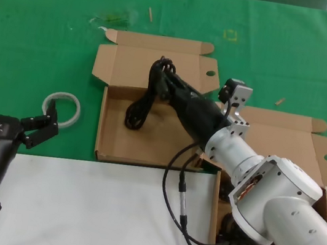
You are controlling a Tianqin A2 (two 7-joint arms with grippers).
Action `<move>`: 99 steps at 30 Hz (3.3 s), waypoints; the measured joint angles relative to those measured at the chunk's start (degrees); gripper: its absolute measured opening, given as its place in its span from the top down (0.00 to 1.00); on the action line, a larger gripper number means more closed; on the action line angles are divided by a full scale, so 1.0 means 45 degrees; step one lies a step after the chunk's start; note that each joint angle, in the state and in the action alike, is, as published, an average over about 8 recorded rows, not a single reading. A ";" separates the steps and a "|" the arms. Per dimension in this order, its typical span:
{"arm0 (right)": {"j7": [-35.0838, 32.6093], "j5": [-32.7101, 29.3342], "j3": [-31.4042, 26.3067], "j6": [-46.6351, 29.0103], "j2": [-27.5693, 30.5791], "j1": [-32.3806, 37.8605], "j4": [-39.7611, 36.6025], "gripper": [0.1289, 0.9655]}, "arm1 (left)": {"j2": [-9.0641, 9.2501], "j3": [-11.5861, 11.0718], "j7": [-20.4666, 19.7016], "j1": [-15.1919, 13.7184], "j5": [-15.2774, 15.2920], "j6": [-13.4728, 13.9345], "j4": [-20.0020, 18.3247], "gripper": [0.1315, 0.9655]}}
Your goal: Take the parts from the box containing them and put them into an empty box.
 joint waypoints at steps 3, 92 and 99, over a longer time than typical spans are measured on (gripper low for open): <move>0.0235 -0.0244 -0.0098 -0.0006 0.0000 -0.0080 0.0034 0.86 | 0.0000 0.0000 0.0000 0.0000 0.0000 0.0000 0.0000 0.00; 0.1091 -0.5545 0.3577 0.5976 0.0177 -0.7742 1.0853 0.00 | 0.0000 0.0000 0.0000 0.0000 0.0000 0.0000 0.0000 0.00; 0.1288 -0.6174 0.3994 0.5762 0.0177 -0.7921 1.0910 0.00 | 0.0000 0.0000 0.0000 0.0000 -0.0001 0.0000 0.0000 0.00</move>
